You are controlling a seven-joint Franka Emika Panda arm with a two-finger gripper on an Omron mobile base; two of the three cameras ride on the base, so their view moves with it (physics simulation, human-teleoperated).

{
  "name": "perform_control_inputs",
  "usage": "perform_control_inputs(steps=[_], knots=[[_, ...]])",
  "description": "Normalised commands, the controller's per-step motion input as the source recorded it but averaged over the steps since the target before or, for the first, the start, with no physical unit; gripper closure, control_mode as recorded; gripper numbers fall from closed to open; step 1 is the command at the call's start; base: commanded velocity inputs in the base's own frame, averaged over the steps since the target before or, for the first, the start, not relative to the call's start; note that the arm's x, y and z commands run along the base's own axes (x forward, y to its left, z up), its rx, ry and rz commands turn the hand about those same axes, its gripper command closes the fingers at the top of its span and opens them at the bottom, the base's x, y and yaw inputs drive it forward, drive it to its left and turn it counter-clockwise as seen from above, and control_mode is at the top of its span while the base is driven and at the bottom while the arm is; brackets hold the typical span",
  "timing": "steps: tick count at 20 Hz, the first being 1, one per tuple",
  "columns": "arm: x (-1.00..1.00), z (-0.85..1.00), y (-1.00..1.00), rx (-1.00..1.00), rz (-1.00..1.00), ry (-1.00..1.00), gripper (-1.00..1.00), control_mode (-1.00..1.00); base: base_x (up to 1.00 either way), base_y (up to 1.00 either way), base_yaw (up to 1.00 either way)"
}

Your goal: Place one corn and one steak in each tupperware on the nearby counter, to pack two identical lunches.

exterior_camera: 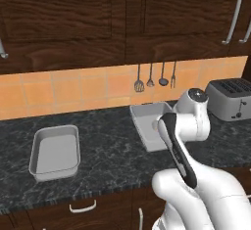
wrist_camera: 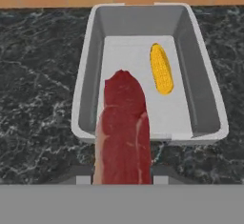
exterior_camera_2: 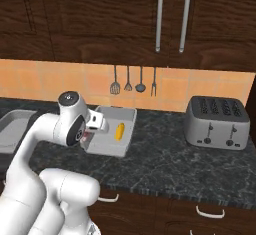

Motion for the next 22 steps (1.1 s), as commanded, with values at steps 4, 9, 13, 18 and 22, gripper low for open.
perform_control_inputs(steps=[4, 9, 13, 18, 22], knots=[[1.00, -0.36, 0.00, 0.00, 0.00, 0.20, 1.00, -1.00, 0.00, 0.00, 0.00], [0.98, -0.21, 0.00, -0.01, 0.00, 0.29, 1.00, -1.00, 0.00, 0.00, 0.00], [0.43, 0.00, -0.01, 0.00, 0.01, 0.17, 1.00, -1.00, 0.00, 0.00, 0.00], [0.16, -0.24, 0.00, 0.00, 0.00, -0.03, 1.00, -1.00, 0.00, 0.00, 0.00], [0.23, -0.69, 0.00, 0.00, 0.00, -0.12, 1.00, -1.00, 0.00, 0.00, 0.00]])
